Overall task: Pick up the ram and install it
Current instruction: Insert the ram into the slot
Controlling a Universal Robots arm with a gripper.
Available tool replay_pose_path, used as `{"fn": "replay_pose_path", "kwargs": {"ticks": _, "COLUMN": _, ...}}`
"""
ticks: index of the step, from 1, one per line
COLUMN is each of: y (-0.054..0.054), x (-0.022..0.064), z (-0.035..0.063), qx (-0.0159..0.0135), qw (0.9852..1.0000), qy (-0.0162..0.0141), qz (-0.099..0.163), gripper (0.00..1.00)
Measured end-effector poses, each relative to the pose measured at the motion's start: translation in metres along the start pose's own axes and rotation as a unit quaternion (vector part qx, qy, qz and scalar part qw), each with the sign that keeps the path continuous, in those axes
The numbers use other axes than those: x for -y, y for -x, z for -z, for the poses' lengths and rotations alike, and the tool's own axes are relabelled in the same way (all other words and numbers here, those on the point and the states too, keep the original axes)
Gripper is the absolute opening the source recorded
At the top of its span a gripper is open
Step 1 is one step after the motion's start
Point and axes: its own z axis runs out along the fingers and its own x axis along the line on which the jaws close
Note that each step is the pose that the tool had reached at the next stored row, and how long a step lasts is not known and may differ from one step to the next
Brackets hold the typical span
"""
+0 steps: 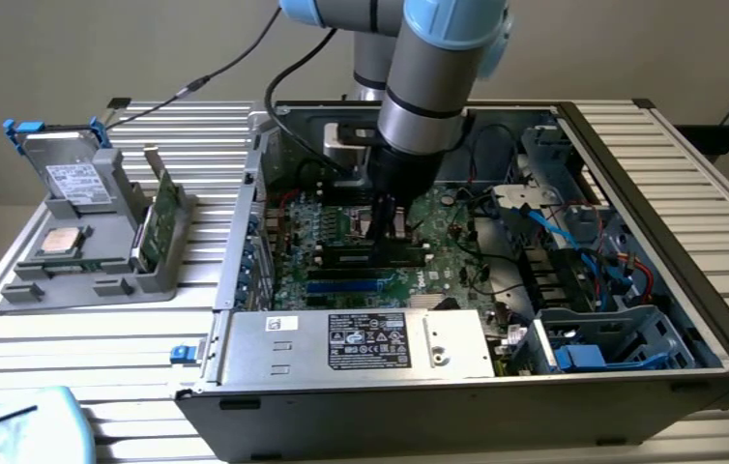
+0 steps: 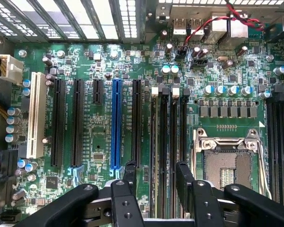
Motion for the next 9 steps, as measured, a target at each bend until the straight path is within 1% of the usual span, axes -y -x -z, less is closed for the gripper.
{"fn": "replay_pose_path", "kwargs": {"ticks": 4, "y": 0.0001, "x": -0.0048, "z": 0.0014, "qx": -0.0024, "qw": 0.9999, "qy": -0.0144, "qz": 0.000, "gripper": 0.47}}
{"fn": "replay_pose_path", "kwargs": {"ticks": 6, "y": 0.0001, "x": -0.0071, "z": 0.0022, "qx": -0.0035, "qw": 0.9998, "qy": -0.0211, "qz": 0.000, "gripper": 0.47}}
{"fn": "replay_pose_path", "kwargs": {"ticks": 7, "y": 0.0001, "x": -0.0081, "z": 0.0029, "qx": -0.0042, "qw": 0.9997, "qy": -0.0238, "qz": 0.000, "gripper": 0.47}}
{"fn": "replay_pose_path", "kwargs": {"ticks": 9, "y": 0.0002, "x": -0.0097, "z": 0.0056, "qx": -0.0051, "qw": 0.9996, "qy": -0.0272, "qz": -0.001, "gripper": 0.47}}
